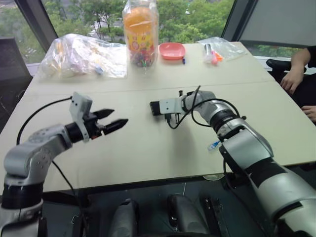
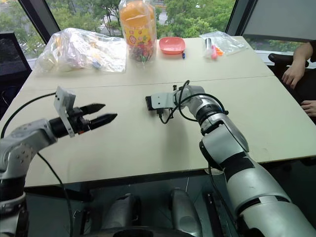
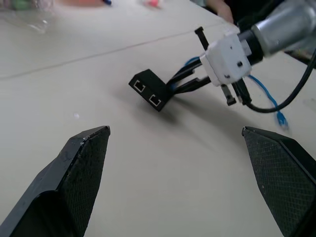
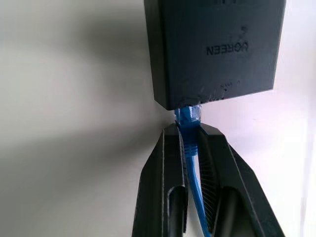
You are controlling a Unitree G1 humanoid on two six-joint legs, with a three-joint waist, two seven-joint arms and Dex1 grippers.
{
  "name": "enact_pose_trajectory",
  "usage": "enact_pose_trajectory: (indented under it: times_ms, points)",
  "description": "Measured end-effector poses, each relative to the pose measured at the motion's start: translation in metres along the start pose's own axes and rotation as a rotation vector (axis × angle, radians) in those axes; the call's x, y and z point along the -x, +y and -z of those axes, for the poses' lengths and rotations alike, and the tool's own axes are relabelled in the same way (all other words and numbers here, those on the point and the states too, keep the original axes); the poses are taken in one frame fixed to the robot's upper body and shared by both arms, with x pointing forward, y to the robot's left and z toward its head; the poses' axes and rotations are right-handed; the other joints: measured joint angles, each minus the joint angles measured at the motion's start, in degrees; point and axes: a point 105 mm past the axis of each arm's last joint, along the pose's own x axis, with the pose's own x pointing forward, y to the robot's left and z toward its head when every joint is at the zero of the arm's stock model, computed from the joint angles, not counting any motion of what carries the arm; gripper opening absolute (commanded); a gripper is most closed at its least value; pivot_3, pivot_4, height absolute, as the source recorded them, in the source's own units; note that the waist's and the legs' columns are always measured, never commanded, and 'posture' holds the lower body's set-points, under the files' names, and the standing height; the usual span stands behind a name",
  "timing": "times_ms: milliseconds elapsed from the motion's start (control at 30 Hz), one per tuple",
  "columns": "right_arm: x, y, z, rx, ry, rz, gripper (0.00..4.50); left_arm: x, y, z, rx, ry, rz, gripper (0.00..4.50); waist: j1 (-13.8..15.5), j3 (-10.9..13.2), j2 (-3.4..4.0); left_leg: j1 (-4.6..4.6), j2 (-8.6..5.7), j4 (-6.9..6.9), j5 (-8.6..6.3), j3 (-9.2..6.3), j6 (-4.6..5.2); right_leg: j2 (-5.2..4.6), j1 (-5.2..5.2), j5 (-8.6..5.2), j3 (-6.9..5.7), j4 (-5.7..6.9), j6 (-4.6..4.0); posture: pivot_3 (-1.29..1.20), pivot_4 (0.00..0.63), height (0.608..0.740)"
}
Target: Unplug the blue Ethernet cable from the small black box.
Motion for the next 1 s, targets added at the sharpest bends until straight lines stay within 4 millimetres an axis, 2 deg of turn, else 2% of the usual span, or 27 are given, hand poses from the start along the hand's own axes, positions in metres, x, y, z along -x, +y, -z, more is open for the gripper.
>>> enact_pose_trajectory:
  times_ms: [100,200,300,367,500,600,800,967,1000]
  points:
    - [0.021,-0.001,0.008,0.05,-0.048,0.156,0.16,-0.025,0.017,-0.025,0.114,-0.105,0.019,4.5,0.98,0.01,-0.01,-0.45,-0.04,0.03,0.01,0.04,0.01,-0.01,-0.35,0.03,0.02,0.05,0.47,0.0,0.15,0.74]
    - [0.032,-0.004,-0.014,0.124,-0.113,0.298,0.16,-0.047,0.014,-0.037,0.142,-0.098,0.106,4.5,0.47,0.04,0.03,-0.51,-0.06,-0.02,-0.06,0.17,0.09,-0.02,-0.49,-0.01,0.17,0.01,0.6,0.0,0.15,0.74]
    - [0.047,-0.021,-0.019,0.146,-0.107,0.426,0.16,-0.074,0.01,-0.039,0.176,-0.074,0.185,4.5,0.52,0.06,0.02,-0.47,-0.06,-0.02,-0.08,0.2,0.12,0.03,-0.48,-0.03,0.22,0.01,0.6,0.0,0.15,0.74]
    - [0.058,-0.035,-0.021,0.159,-0.095,0.534,0.16,-0.099,0.003,-0.039,0.168,-0.047,0.248,4.5,0.76,0.07,0.01,-0.47,-0.07,0.01,-0.08,0.21,0.12,0.04,-0.45,-0.15,0.21,-0.02,0.39,0.0,0.15,0.74]
    - [0.062,-0.042,-0.027,0.169,-0.09,0.609,0.16,-0.13,-0.011,-0.029,0.118,-0.021,0.296,4.5,0.55,0.07,0.0,-0.42,-0.09,0.1,-0.08,0.3,0.12,0.01,-0.38,-0.15,0.33,-0.05,0.36,0.0,0.15,0.74]
    - [0.062,-0.043,-0.025,0.164,-0.07,0.613,0.16,-0.142,-0.012,-0.022,0.102,-0.016,0.288,4.5,0.38,0.09,-0.03,-0.42,-0.08,0.05,-0.09,0.32,0.13,0.03,-0.42,-0.14,0.38,-0.02,0.38,0.0,0.15,0.74]
    - [0.059,-0.04,-0.029,0.157,-0.061,0.604,0.16,-0.157,-0.021,-0.04,0.028,-0.076,0.295,4.5,0.63,0.11,-0.05,-0.43,-0.08,0.02,-0.12,0.33,0.18,0.02,-0.43,-0.09,0.38,-0.06,0.56,0.0,0.15,0.74]
    - [0.054,-0.026,-0.037,0.147,-0.071,0.572,0.16,-0.161,-0.022,-0.03,0.071,-0.06,0.302,4.5,0.57,0.11,-0.06,-0.44,-0.08,0.04,-0.12,0.32,0.19,0.03,-0.43,-0.08,0.37,-0.04,0.57,0.0,0.15,0.74]
    - [0.053,-0.024,-0.038,0.147,-0.073,0.567,0.11,-0.162,-0.023,-0.031,0.071,-0.059,0.306,4.23,0.59,0.11,-0.06,-0.43,-0.08,0.05,-0.12,0.32,0.19,0.03,-0.43,-0.08,0.37,-0.03,0.56,0.0,0.15,0.74]
